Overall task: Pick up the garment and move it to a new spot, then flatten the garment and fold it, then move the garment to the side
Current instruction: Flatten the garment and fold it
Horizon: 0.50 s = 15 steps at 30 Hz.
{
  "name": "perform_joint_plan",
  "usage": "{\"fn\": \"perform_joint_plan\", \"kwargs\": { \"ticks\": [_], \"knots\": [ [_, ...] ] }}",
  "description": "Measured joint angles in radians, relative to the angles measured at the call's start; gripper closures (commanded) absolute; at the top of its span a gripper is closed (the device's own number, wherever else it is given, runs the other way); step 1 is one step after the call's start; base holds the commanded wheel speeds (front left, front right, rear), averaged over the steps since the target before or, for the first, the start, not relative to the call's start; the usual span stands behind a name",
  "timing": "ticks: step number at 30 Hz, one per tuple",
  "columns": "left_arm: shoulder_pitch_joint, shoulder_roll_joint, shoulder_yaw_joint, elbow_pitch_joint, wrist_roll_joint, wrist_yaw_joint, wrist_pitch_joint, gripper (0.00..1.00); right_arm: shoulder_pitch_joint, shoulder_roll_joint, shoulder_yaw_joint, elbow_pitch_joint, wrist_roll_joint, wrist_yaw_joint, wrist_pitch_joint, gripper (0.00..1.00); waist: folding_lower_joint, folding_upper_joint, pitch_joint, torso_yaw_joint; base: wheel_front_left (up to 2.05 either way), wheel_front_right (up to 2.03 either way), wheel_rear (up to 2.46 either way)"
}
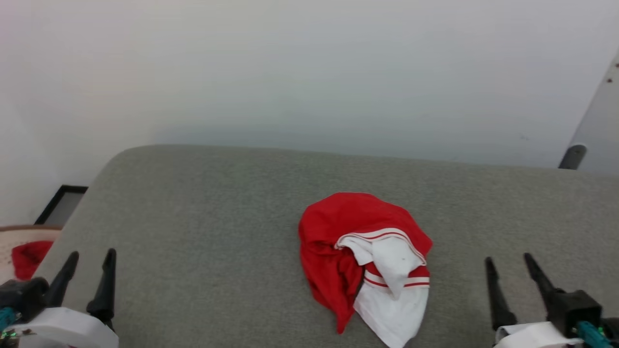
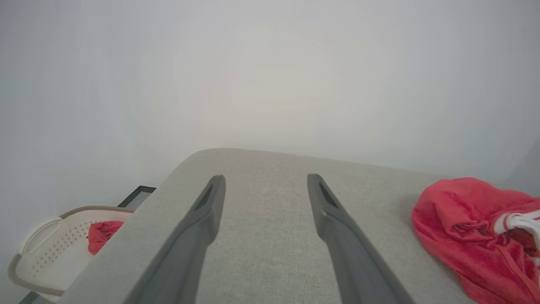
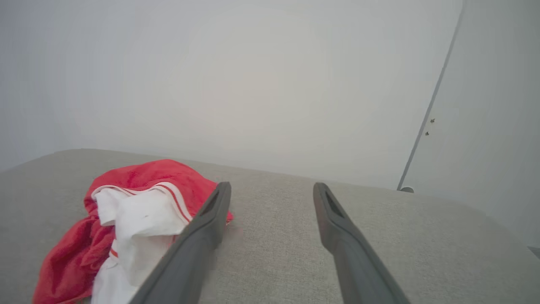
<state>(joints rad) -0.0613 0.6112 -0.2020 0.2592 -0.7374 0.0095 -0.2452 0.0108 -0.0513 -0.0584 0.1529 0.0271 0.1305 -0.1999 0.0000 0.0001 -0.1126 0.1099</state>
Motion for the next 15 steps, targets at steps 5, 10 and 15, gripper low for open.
{"fn": "perform_joint_plan", "kwargs": {
  "ticks": [5,10,15],
  "knots": [
    [-0.013,0.000,-0.002,0.006,0.007,0.022,0.012,0.00,0.000,0.000,0.072,-0.004,0.018,0.000,0.081,0.00,0.0000,0.0000,0.006,0.048,0.00,0.00,0.00],
    [-0.035,-0.011,-0.012,0.008,0.015,0.039,0.017,0.00,0.002,0.000,0.114,-0.006,0.042,0.000,0.266,0.00,0.0000,0.0000,0.016,0.116,0.00,0.00,0.00],
    [-0.042,-0.023,-0.021,0.011,0.018,0.045,0.017,0.00,0.018,-0.001,0.128,-0.008,0.057,0.000,0.411,0.00,0.0000,0.0000,0.025,0.161,0.00,0.00,0.00]
  ]
}}
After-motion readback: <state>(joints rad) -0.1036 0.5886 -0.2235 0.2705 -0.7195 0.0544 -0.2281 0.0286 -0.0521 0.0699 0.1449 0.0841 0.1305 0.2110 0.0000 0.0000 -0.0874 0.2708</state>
